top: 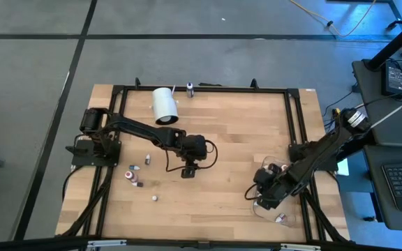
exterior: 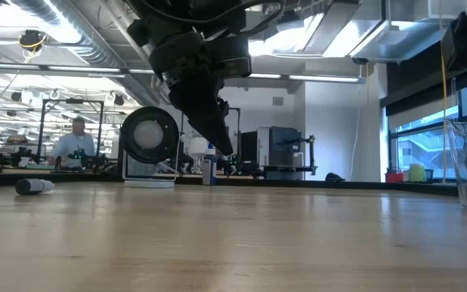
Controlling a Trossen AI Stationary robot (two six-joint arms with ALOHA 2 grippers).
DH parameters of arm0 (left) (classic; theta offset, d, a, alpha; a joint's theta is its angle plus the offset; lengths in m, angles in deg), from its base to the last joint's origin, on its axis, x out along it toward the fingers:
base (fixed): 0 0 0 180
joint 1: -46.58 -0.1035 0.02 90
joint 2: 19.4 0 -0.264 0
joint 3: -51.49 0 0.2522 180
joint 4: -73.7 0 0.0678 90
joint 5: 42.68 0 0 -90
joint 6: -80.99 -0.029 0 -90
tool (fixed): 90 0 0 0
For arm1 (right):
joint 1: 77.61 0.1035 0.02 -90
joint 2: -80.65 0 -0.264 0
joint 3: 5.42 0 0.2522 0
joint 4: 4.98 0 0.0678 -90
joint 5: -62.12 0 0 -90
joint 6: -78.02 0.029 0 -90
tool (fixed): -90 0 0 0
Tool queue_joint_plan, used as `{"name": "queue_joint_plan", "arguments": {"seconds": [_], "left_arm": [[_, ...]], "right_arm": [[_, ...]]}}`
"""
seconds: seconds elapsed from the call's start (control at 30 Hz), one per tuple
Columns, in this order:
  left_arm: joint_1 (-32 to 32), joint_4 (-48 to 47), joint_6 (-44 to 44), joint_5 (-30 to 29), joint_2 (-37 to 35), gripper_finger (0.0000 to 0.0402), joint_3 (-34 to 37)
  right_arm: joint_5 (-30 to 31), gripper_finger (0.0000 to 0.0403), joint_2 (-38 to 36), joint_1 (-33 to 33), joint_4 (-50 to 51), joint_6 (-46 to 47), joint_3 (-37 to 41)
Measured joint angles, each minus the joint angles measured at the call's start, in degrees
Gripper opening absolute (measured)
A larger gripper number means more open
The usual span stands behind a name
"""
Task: Pick & Place food coloring
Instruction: Put the top small pink food coloring bottle into the transparent bin
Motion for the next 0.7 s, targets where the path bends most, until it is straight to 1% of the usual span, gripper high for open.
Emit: {"name": "queue_joint_plan", "arguments": {"seconds": [0.17,0.33,0.5,0.7], "left_arm": [[0.0,-1.8,0.9,0.0,0.0,0.0224,0.0],[0.0,-6.7,8.0,1.0,0.0,0.0238,0.0],[0.0,-16.1,12.4,4.7,0.0,0.0234,0.1],[0.0,-30.7,22.2,4.6,0.1,0.0230,0.1]], "right_arm": [[0.0,0.0085,1.4,0.0,-0.3,0.0,0.0],[0.0,0.0093,1.5,0.0,-0.5,0.0,0.0],[0.0,0.0094,1.5,0.0,-0.5,-0.1,0.0],[-0.1,0.0095,1.5,0.0,-0.5,-0.1,0.0]]}}
